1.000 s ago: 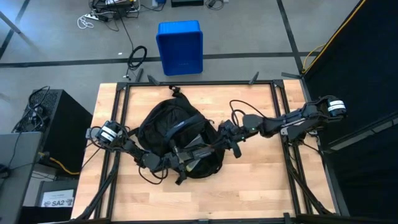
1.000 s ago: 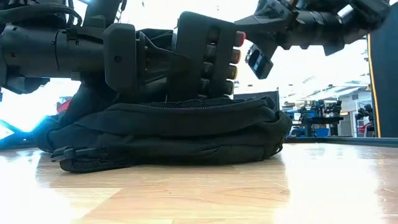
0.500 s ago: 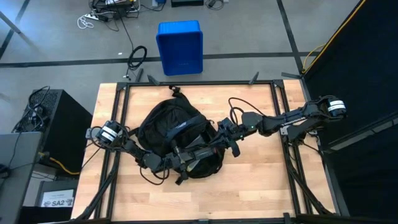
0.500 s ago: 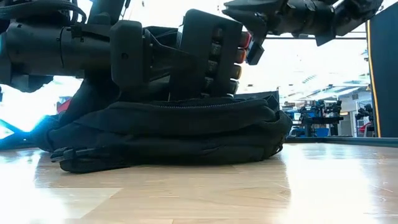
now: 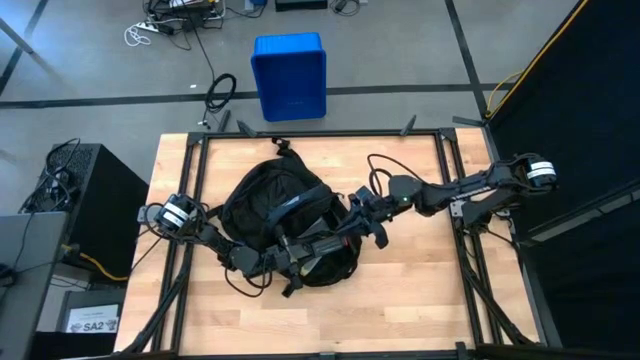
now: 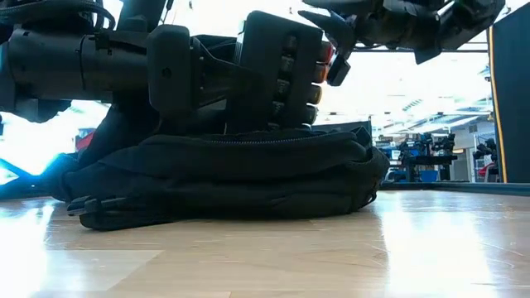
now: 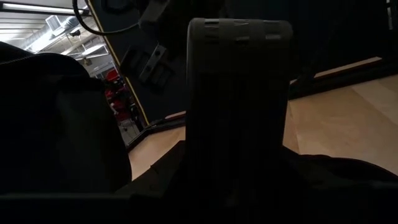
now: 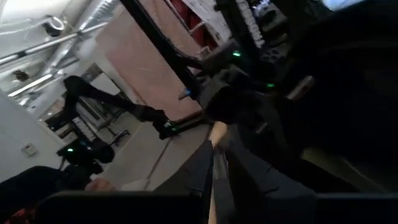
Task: Unpack backpack
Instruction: Remove the black medicine organizer from the black backpack
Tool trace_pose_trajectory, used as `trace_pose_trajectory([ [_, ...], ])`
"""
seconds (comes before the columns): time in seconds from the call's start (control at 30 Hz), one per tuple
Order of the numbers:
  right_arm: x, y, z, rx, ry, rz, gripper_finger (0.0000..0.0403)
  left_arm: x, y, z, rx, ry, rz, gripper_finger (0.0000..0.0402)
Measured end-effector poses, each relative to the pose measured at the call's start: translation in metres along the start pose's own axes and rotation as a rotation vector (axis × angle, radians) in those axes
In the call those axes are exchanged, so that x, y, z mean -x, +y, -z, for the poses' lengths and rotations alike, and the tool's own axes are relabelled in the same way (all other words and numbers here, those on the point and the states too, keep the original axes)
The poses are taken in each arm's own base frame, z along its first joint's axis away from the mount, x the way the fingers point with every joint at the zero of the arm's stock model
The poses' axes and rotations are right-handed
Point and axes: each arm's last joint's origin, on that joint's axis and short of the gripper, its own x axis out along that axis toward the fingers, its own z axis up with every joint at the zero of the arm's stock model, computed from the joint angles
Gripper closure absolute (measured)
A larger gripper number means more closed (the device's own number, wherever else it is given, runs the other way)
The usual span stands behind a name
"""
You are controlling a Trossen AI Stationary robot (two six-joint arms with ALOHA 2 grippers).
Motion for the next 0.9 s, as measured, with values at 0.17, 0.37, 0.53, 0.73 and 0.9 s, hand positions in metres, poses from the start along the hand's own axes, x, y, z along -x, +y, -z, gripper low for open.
trace_pose_trajectory([
  [0.17, 0.006, -0.015, -0.002, -0.009, 0.023, 0.072, 0.0373, 0.0, 0.0, 0.0, 0.002, -0.001, -0.001, 0.0263],
  [0.37, 0.016, -0.036, 0.002, -0.06, 0.108, 0.198, 0.0375, 0.0, 0.0, -0.001, 0.003, -0.002, -0.001, 0.0263],
  [0.53, 0.022, -0.045, 0.016, -0.106, 0.231, 0.319, 0.037, 0.0, 0.0, -0.001, 0.003, -0.002, -0.001, 0.0263],
  [0.73, 0.022, -0.04, 0.034, -0.142, 0.355, 0.383, 0.0372, 0.0, 0.0, -0.001, 0.004, -0.002, -0.002, 0.0263],
  [0.9, 0.014, -0.027, 0.04, -0.121, 0.367, 0.333, 0.0369, 0.0, 0.0, -0.001, 0.012, -0.002, -0.002, 0.0263],
])
